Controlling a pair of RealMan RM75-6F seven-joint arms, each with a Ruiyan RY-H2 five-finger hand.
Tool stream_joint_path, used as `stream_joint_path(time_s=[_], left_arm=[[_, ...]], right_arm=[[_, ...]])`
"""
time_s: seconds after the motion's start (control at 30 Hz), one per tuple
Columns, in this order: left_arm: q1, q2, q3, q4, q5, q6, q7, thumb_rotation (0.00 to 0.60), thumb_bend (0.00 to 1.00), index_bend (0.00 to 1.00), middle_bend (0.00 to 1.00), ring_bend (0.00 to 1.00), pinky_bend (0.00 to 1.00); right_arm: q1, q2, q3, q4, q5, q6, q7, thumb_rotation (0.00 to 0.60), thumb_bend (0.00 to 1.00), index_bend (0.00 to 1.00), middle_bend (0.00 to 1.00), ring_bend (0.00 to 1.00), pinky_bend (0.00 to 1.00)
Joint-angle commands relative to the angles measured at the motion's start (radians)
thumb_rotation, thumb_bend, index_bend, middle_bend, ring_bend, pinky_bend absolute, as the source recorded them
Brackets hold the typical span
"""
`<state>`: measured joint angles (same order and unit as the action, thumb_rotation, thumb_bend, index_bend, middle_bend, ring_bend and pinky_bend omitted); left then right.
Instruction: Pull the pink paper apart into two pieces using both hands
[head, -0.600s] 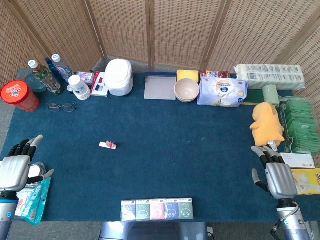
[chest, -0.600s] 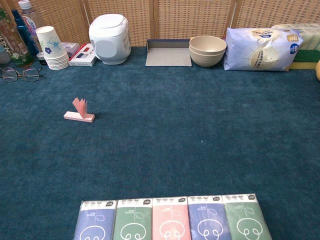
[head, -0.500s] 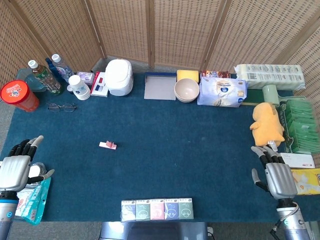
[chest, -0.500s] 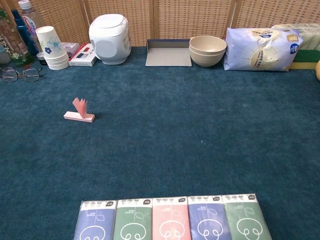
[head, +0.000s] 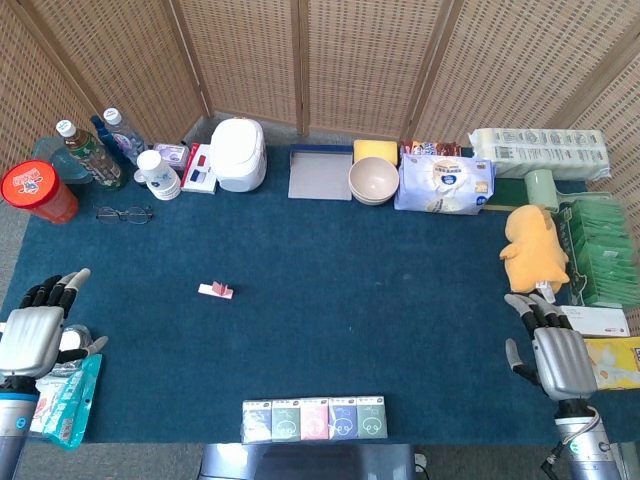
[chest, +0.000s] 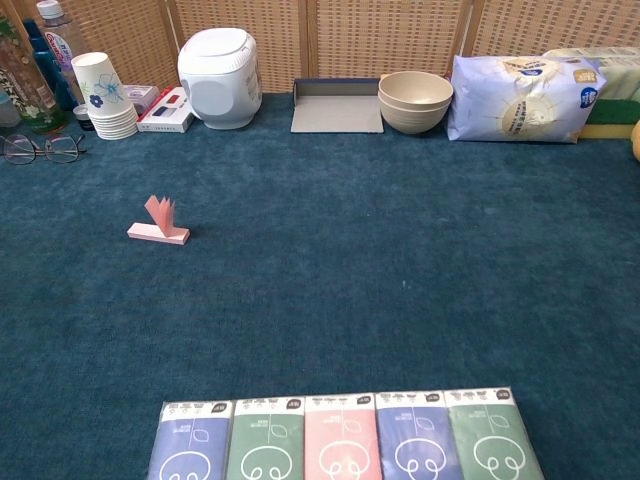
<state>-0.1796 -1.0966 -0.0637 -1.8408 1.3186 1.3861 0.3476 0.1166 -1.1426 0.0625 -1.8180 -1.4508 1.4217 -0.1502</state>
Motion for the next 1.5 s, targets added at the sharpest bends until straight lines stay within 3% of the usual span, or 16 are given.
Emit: stream_joint_path(time_s=[0.03,0.2,0.3,0.4,0.47,0.53,0.77,1.07,1.5], left_arm=[[-0.020,0.000,-0.015,0.015,-0.009,-0.018,0.014,0.473,0.12,0.09,0.15,0.11,0.14],[-0.088,-0.006,-0.046,0.047,-0.042,-0.108,0.032,0.484,0.12,0.10,0.17,0.15,0.16],[-0.140,-0.014,-0.066,0.067,-0.054,-0.171,0.041,0.519,0.13,0.12,0.27,0.26,0.30],[-0.190,-0.031,-0.081,0.097,-0.052,-0.222,0.054,0.549,0.13,0.16,0.42,0.44,0.50],[-0.222,-0.046,-0.093,0.120,-0.056,-0.257,0.056,0.567,0.15,0.19,0.59,0.59,0.65],[-0.258,-0.063,-0.101,0.147,-0.058,-0.298,0.054,0.579,0.16,0.22,0.70,0.68,0.74],[-0.358,-0.128,-0.106,0.246,-0.047,-0.415,0.049,0.578,0.23,0.33,0.95,0.92,0.92],[-0.447,-0.230,-0.089,0.368,-0.054,-0.514,0.054,0.600,0.27,0.35,0.98,0.97,0.94],[-0.501,-0.340,-0.071,0.462,-0.124,-0.562,0.100,0.600,0.27,0.40,0.99,0.97,0.94]], right_arm=[[0.001,0.001,0.000,-0.002,0.001,-0.003,-0.002,0.600,0.51,0.16,0.24,0.15,0.18],[0.005,0.004,0.003,-0.009,0.009,-0.011,0.000,0.600,0.51,0.16,0.24,0.15,0.18],[0.007,0.001,0.003,-0.009,0.015,-0.016,-0.007,0.600,0.51,0.16,0.24,0.15,0.18],[0.009,-0.001,0.004,-0.008,0.022,-0.021,-0.012,0.600,0.51,0.16,0.24,0.15,0.18],[0.009,-0.003,0.005,-0.007,0.024,-0.020,-0.013,0.600,0.51,0.16,0.24,0.15,0.18],[0.008,-0.004,0.005,-0.006,0.026,-0.019,-0.013,0.600,0.51,0.16,0.24,0.15,0.18],[0.007,-0.004,0.003,-0.004,0.028,-0.020,-0.013,0.600,0.51,0.16,0.24,0.15,0.18],[0.003,0.003,0.006,-0.004,0.037,-0.016,-0.009,0.600,0.51,0.16,0.24,0.15,0.18],[-0.007,0.010,0.010,0.006,0.056,-0.007,0.005,0.600,0.51,0.15,0.24,0.15,0.18]])
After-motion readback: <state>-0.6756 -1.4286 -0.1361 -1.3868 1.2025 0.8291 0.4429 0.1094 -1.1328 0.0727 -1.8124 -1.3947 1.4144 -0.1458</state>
